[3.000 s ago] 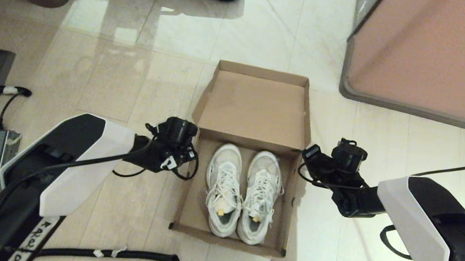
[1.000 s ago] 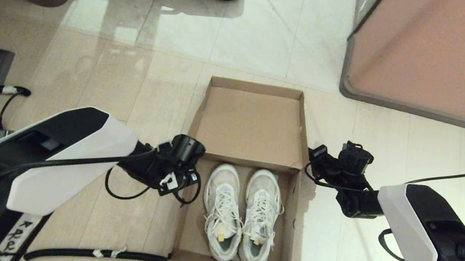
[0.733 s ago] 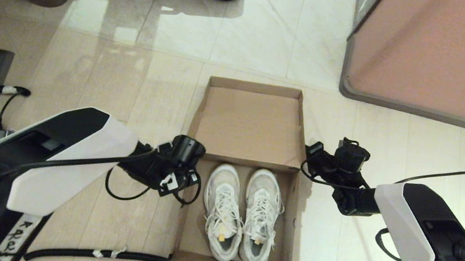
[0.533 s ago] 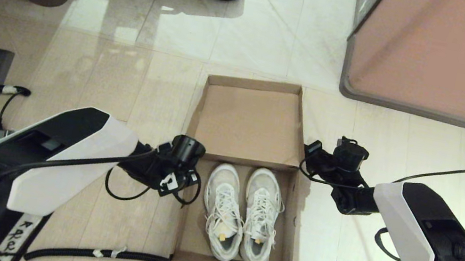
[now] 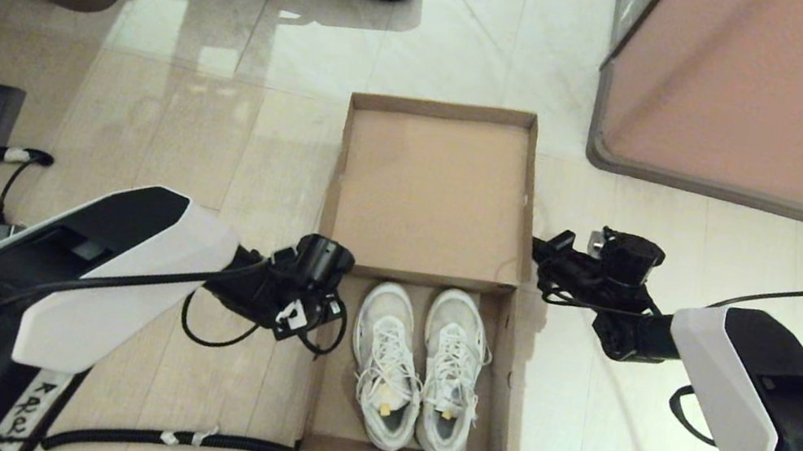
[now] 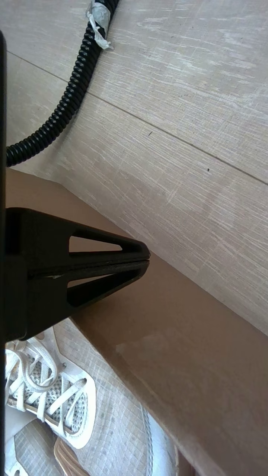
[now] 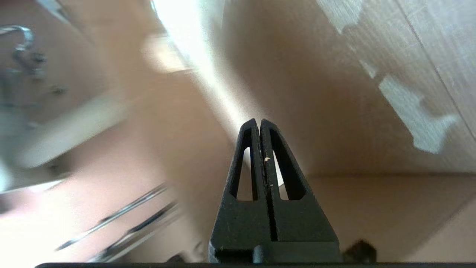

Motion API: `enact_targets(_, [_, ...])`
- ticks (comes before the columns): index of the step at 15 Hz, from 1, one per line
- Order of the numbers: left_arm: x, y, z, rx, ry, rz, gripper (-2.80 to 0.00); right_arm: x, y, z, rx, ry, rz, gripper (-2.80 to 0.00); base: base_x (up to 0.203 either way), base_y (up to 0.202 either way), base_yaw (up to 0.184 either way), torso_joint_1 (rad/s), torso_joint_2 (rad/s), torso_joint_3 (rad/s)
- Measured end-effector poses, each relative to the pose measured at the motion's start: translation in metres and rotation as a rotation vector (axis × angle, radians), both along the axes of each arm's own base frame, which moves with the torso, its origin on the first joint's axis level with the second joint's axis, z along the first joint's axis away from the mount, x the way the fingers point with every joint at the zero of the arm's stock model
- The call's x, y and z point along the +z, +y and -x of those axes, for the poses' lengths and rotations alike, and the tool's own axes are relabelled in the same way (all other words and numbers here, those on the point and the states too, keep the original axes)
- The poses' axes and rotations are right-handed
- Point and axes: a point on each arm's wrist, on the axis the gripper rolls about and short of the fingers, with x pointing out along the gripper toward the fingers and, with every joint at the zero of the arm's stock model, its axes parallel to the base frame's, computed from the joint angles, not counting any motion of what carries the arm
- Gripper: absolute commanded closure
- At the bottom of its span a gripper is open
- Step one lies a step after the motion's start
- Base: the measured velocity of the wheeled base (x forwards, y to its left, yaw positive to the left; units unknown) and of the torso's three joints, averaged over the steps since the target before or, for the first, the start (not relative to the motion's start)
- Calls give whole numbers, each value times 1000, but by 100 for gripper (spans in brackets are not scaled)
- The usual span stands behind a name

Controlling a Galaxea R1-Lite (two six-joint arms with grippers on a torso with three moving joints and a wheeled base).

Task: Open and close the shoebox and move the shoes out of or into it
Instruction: Close the shoe box

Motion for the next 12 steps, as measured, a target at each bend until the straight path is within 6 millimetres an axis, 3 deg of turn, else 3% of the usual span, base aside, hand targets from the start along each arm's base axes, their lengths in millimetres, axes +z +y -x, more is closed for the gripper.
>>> enact_targets(6, [-3,-1,0,-4,6,1,0,18,-33,5,232,-33,-99,0,0,0,0,0,0,0])
enact_targets(12, [-3,-2,0,-5,4,2,0,-2,-42,-2,45,-133,63,0,0,0,0,0,0,0])
